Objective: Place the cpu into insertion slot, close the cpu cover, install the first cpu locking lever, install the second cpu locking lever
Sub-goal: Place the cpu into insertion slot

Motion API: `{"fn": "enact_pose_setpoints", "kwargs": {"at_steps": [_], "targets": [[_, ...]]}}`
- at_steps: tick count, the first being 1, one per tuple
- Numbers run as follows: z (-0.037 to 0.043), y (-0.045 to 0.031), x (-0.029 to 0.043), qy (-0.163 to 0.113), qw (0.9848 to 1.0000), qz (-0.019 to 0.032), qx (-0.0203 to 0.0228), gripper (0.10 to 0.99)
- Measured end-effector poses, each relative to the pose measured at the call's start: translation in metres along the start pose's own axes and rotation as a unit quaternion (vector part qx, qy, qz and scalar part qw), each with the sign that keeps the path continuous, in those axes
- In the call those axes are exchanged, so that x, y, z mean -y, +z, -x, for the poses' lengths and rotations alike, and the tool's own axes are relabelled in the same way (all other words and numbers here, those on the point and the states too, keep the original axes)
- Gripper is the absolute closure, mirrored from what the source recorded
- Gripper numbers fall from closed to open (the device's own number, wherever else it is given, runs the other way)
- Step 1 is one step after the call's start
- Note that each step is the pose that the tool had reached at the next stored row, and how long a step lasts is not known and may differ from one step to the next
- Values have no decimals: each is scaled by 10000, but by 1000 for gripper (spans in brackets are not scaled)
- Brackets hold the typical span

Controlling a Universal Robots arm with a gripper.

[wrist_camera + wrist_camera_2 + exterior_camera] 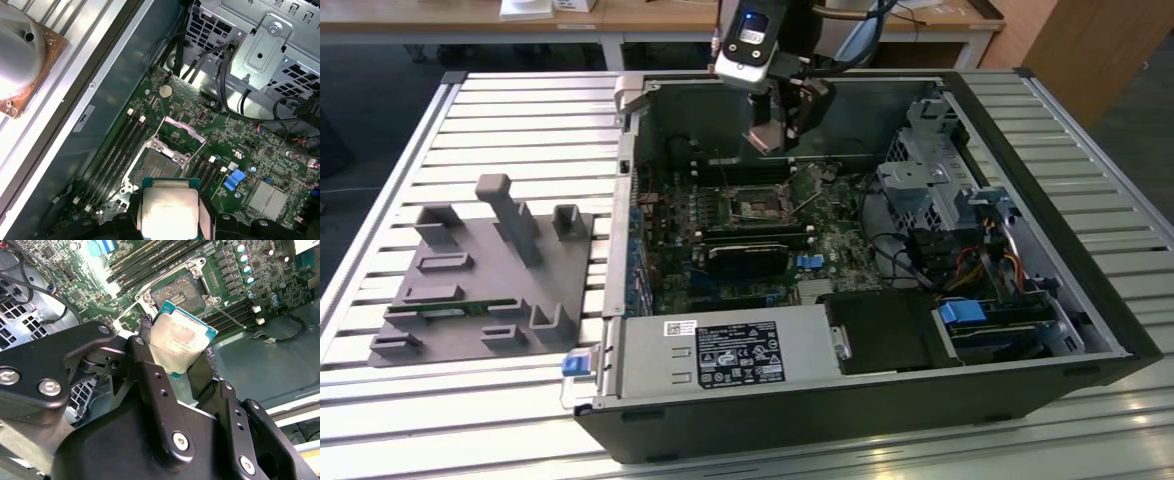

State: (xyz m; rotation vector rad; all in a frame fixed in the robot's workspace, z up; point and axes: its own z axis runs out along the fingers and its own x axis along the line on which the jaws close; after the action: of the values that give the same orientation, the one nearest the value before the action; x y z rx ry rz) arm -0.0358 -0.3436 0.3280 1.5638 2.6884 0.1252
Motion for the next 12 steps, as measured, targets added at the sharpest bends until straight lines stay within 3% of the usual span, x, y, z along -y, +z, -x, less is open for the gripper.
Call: {"fn": "enact_pose_setpoints", "kwargs": {"at_steps": [12], "targets": [[0,34,3,20,10000,0,2,545]]}}
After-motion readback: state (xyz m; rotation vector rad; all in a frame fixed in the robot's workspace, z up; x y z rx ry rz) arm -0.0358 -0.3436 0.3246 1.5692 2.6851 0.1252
